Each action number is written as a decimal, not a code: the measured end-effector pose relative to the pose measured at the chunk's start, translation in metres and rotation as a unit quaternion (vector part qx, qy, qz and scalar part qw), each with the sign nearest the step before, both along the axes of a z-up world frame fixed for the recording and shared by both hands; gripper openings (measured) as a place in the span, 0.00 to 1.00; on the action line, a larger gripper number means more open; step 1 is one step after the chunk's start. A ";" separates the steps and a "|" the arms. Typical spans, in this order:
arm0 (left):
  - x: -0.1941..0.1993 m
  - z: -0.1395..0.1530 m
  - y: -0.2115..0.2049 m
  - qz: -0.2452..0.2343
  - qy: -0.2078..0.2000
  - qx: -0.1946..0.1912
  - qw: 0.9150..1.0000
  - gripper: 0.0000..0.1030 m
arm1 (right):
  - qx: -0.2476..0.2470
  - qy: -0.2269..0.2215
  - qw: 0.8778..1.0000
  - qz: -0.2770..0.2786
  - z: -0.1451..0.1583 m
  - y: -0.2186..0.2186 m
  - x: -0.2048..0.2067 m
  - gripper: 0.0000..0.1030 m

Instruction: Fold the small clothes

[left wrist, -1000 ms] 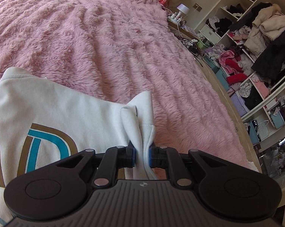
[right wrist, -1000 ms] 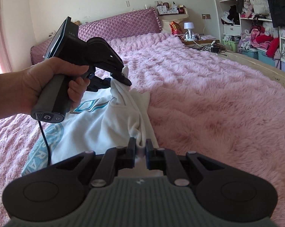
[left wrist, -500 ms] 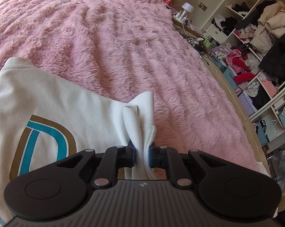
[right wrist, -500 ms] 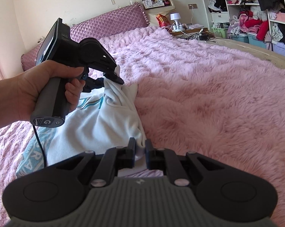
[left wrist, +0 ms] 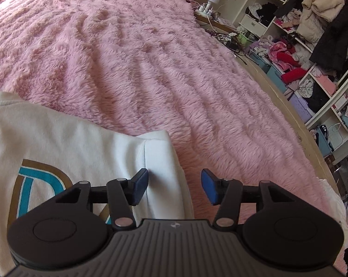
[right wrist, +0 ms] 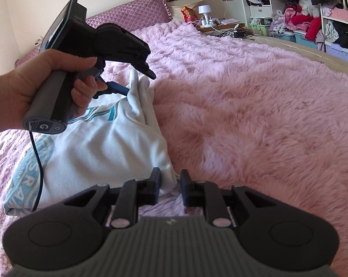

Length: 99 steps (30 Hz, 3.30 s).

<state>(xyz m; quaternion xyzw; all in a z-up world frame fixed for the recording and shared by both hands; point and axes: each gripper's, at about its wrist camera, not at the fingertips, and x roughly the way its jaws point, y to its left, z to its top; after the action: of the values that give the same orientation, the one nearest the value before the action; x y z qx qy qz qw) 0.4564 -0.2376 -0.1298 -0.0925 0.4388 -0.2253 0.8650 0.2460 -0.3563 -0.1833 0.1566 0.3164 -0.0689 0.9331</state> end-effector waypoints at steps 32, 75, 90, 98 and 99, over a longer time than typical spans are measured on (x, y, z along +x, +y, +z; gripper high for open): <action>-0.237 -0.008 0.166 -0.071 -0.111 0.158 0.979 0.32 | -0.036 -0.003 0.999 0.041 0.046 0.025 -0.006 0.24; -0.174 0.016 0.159 0.022 -0.097 0.015 0.995 0.42 | 0.010 -0.095 0.981 0.167 0.065 0.002 0.167 0.49; -0.157 -0.017 0.161 0.042 -0.062 0.010 0.997 0.42 | -0.022 0.000 0.987 0.160 0.004 -0.008 0.230 0.49; -0.154 -0.014 0.157 0.044 -0.056 0.025 0.997 0.42 | 0.003 -0.018 0.990 0.138 0.014 -0.023 0.210 0.55; -0.154 -0.012 0.156 0.045 -0.055 0.028 0.997 0.42 | 0.008 -0.030 0.990 0.141 0.021 -0.024 0.201 0.55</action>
<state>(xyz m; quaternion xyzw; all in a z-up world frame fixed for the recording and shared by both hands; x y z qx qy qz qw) 0.3019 -0.0819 -0.1423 -0.0749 0.3924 -0.1786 0.8992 0.4471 -0.3804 -0.1623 0.1202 0.3075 0.0706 0.9413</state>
